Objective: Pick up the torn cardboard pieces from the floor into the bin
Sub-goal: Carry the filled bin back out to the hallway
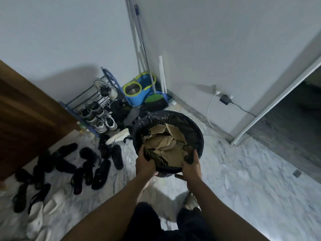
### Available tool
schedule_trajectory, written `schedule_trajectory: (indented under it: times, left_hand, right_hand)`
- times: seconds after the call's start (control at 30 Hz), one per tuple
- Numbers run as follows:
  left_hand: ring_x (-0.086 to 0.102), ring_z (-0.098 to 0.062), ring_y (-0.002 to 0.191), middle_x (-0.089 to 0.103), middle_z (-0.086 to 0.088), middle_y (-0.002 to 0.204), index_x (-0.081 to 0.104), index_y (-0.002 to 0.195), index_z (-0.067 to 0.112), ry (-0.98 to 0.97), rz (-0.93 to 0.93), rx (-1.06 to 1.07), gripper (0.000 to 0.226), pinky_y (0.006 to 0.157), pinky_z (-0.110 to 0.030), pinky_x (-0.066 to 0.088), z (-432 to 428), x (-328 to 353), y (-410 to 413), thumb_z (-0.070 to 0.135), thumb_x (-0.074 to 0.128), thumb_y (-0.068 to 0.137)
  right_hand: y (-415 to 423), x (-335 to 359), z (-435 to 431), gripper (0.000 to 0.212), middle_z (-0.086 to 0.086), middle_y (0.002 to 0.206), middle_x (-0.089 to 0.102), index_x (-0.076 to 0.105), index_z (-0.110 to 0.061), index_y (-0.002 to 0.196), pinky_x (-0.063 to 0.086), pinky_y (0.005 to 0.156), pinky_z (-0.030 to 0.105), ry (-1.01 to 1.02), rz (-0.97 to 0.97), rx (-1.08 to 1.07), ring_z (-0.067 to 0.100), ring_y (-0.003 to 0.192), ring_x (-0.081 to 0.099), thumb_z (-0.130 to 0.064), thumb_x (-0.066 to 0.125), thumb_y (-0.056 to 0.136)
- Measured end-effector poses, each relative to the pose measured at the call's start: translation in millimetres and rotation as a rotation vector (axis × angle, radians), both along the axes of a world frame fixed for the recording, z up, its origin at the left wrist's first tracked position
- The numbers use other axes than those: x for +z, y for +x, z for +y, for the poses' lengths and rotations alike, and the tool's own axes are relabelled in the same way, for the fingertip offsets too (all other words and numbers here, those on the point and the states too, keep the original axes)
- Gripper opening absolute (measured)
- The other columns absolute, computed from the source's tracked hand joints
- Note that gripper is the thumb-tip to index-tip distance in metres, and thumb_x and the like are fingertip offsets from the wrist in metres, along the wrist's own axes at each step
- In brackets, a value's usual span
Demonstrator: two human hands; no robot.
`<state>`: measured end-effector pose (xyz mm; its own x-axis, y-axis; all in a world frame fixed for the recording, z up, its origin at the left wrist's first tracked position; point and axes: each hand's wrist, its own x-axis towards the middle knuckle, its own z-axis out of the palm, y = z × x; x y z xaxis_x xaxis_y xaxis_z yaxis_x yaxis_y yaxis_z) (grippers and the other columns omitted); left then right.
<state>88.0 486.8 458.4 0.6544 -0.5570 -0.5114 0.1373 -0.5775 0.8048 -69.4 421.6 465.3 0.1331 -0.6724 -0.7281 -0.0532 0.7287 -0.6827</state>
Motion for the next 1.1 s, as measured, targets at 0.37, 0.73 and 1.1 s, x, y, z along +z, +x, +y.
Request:
schedule_trajectory:
  times: [0.37, 0.73, 1.1]
  left_hand:
    - [0.061, -0.035, 0.112, 0.053, -0.003, 0.138, 0.02, 0.146, 0.054, 0.169, 0.063, -0.405, 0.086, 0.073, -0.054, 0.06, -201.3, -62.7, 66.9, 0.015, 0.05, 0.076]
    - [0.054, -0.029, 0.126, 0.046, -0.006, 0.15, 0.009, 0.157, 0.038, 0.48, -0.097, -0.787, 0.083, 0.099, -0.036, 0.046, -378.7, -277.4, 90.6, 0.005, 0.05, 0.093]
    - [0.063, -0.025, 0.116, 0.04, -0.003, 0.154, -0.011, 0.154, 0.044, 0.396, -0.151, -0.842, 0.097, 0.069, -0.018, 0.049, -436.8, -465.3, 19.5, 0.003, 0.055, 0.095]
  right_hand:
    - [34.1, -72.1, -160.2, 0.079, 0.004, 0.144, 0.047, 0.022, -0.055, 0.147, 0.061, 0.057, 0.044, 0.122, 0.121, -0.141, 0.041, 0.109, 0.061, -0.005, 0.051, 0.093]
    - [58.8, -299.3, -260.9, 0.084, 0.005, 0.143, 0.053, 0.017, -0.036, 0.157, 0.052, 0.091, 0.039, 0.149, 0.451, -0.171, 0.028, 0.123, 0.055, -0.016, 0.063, 0.09]
    - [-8.0, -477.6, -309.2, 0.085, 0.002, 0.152, 0.045, 0.015, -0.027, 0.158, 0.044, 0.087, 0.03, 0.109, 0.631, -0.097, 0.023, 0.127, 0.053, -0.031, 0.068, 0.092]
